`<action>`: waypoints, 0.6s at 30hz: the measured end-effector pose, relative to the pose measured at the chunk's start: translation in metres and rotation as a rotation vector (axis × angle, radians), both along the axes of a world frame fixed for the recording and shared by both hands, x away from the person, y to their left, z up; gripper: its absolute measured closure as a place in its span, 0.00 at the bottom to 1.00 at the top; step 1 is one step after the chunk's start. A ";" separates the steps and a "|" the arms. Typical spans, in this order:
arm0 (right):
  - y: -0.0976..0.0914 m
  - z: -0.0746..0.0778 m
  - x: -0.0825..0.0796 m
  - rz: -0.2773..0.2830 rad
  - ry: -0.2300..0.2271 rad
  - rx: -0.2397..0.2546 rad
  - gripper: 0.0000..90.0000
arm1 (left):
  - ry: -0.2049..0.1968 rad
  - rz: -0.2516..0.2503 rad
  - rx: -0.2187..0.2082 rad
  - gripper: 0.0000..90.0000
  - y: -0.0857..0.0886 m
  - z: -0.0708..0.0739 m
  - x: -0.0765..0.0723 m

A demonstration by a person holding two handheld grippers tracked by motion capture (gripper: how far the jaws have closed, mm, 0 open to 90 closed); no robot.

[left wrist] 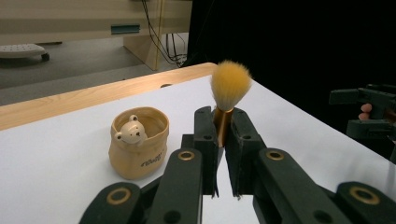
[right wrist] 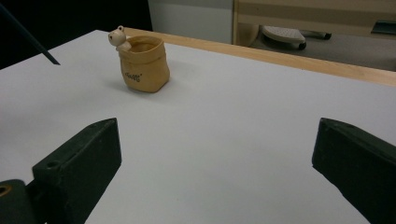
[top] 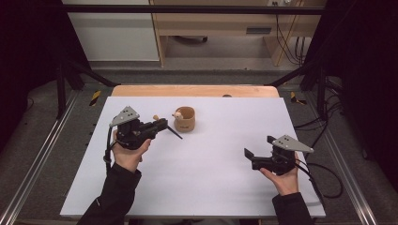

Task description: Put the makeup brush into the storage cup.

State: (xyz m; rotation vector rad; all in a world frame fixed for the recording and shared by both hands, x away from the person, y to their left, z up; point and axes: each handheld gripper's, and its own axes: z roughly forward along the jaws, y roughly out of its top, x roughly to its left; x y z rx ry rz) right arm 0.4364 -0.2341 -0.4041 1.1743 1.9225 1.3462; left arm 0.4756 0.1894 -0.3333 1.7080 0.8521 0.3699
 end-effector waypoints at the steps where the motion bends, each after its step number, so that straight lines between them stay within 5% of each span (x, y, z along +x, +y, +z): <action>1: 0.000 0.000 0.000 0.001 0.001 -0.001 0.02 | 0.000 0.000 0.001 0.93 -0.001 0.000 0.001; 18: 0.001 -0.001 0.001 0.007 0.011 -0.004 0.02 | -0.016 -0.011 0.045 0.93 -0.018 0.010 0.017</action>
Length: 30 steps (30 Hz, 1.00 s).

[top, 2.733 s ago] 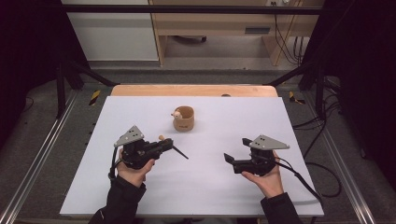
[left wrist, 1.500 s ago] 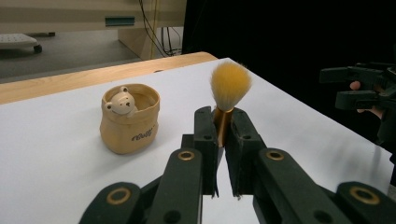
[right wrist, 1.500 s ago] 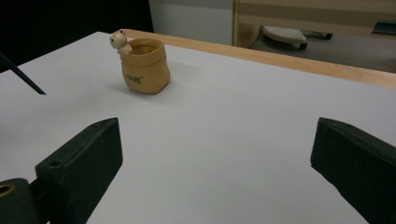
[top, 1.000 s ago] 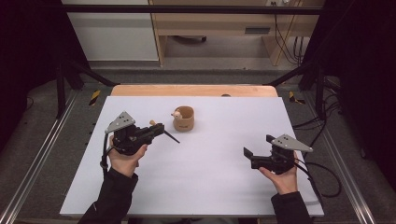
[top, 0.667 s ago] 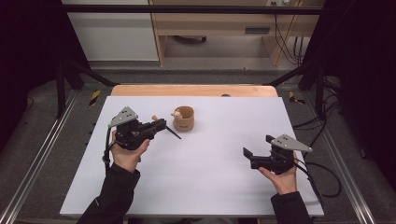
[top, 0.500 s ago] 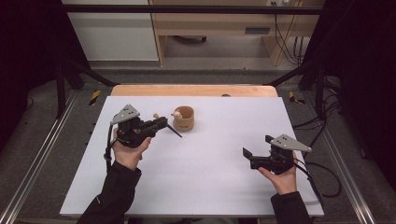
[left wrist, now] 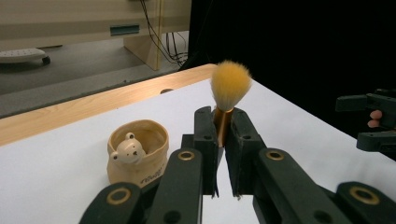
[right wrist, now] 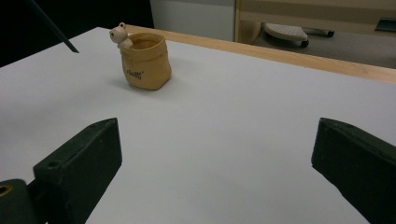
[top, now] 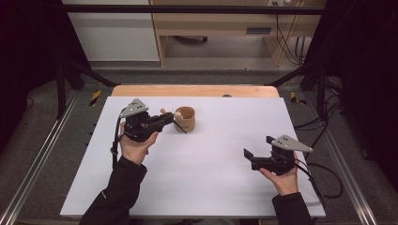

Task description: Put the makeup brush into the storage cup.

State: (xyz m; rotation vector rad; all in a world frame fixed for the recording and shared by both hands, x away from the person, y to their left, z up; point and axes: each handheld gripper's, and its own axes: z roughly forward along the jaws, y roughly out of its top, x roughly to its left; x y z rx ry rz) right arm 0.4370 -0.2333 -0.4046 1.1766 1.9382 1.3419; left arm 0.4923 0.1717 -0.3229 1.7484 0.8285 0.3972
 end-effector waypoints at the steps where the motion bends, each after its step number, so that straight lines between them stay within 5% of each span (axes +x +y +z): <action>1: 0.000 0.000 0.000 0.000 0.001 0.001 0.02 | 0.000 0.000 -0.002 0.93 -0.001 0.001 0.001; 30: 0.001 0.000 0.000 0.013 -0.002 -0.007 0.02 | -0.009 0.037 0.067 0.93 -0.018 0.011 0.034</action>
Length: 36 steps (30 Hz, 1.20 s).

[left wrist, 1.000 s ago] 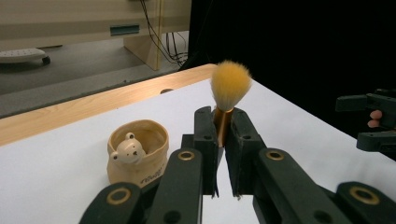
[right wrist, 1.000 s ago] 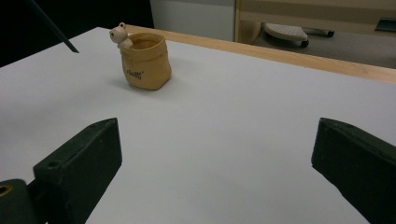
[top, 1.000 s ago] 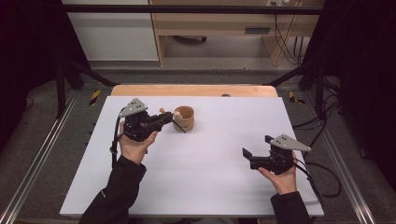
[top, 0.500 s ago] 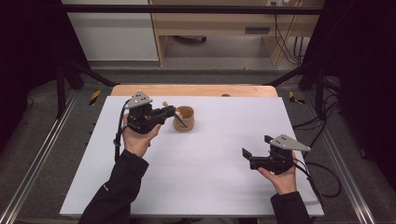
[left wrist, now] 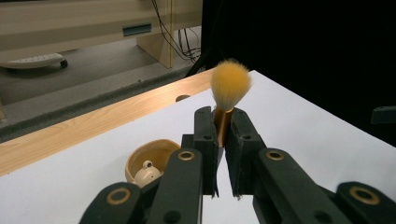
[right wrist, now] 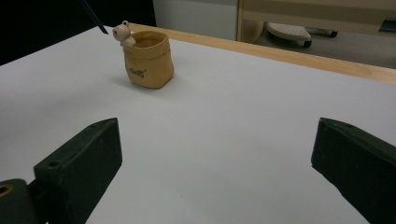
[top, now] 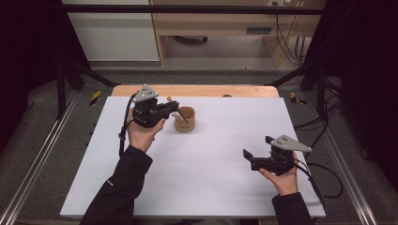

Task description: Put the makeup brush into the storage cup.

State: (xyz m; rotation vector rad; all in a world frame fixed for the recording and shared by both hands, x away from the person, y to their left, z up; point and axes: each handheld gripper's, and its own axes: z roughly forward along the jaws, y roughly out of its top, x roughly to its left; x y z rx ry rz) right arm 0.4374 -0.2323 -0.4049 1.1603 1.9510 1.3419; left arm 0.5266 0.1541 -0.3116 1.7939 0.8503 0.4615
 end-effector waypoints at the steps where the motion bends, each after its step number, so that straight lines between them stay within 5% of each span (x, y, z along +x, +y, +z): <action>1: 0.000 0.000 0.000 0.001 0.001 0.002 0.03 | 0.001 0.002 0.003 0.93 0.000 0.000 0.001; 36: 0.002 0.000 0.000 0.019 0.002 -0.003 0.02 | 0.008 0.066 0.034 0.93 -0.006 -0.018 0.042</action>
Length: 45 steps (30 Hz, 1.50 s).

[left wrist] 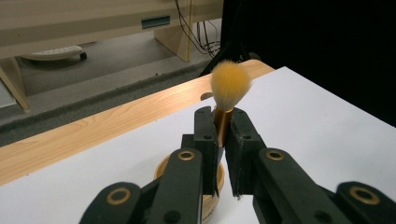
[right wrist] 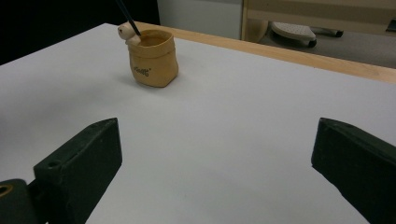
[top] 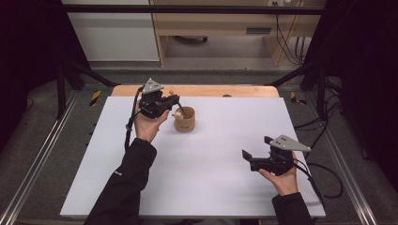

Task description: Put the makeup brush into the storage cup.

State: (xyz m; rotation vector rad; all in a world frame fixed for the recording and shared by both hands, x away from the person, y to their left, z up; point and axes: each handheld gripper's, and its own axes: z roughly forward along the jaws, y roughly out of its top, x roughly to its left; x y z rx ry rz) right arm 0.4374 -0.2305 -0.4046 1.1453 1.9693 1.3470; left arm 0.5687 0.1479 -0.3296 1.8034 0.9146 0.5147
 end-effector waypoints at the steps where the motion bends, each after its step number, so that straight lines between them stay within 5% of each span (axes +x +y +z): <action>1: 0.000 0.000 0.000 0.001 0.002 -0.001 0.02 | -0.001 0.001 0.003 0.93 0.000 -0.001 0.001; 45: 0.005 -0.002 0.000 0.026 0.014 -0.020 0.02 | 0.067 0.004 0.106 0.93 -0.022 -0.052 0.017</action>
